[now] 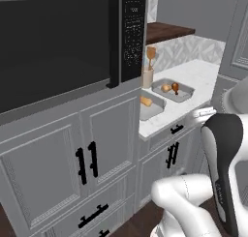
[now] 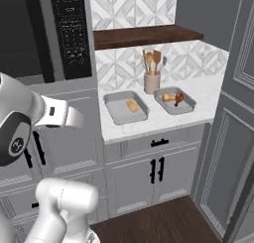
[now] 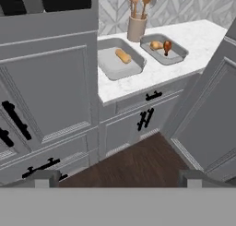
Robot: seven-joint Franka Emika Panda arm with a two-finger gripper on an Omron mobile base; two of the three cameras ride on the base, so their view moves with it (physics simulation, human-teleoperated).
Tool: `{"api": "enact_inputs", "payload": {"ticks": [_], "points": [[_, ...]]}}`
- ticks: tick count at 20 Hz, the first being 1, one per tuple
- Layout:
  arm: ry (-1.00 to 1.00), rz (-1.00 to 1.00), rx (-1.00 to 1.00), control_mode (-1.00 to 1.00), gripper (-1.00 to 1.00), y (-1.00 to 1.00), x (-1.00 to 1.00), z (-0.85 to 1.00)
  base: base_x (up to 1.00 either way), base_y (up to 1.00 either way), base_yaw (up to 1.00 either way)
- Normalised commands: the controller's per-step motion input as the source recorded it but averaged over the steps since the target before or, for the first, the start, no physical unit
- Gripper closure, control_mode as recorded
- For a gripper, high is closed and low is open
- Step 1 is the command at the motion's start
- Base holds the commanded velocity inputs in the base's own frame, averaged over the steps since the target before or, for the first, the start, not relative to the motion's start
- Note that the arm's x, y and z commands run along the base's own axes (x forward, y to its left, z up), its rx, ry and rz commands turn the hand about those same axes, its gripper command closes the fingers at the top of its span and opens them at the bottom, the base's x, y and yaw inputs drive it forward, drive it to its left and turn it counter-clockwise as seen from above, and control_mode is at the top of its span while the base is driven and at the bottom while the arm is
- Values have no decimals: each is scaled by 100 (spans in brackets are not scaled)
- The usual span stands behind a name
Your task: Place one squash and one chicken drumstick in each tupperware on the nearby counter, to pack two identical lunches.
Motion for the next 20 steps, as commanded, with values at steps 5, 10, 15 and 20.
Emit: {"api": "enact_inputs", "payload": {"ticks": [5,10,15,20], "points": [[0,0,0,100,-100,0,0,0,-100,22,-5],[0,0,0,100,-100,0,0,0,-79,-45,-39],[0,0,0,100,-100,0,0,0,-46,-60,-62],[0,0,0,100,-100,0,0,0,-27,-55,-66]]}}
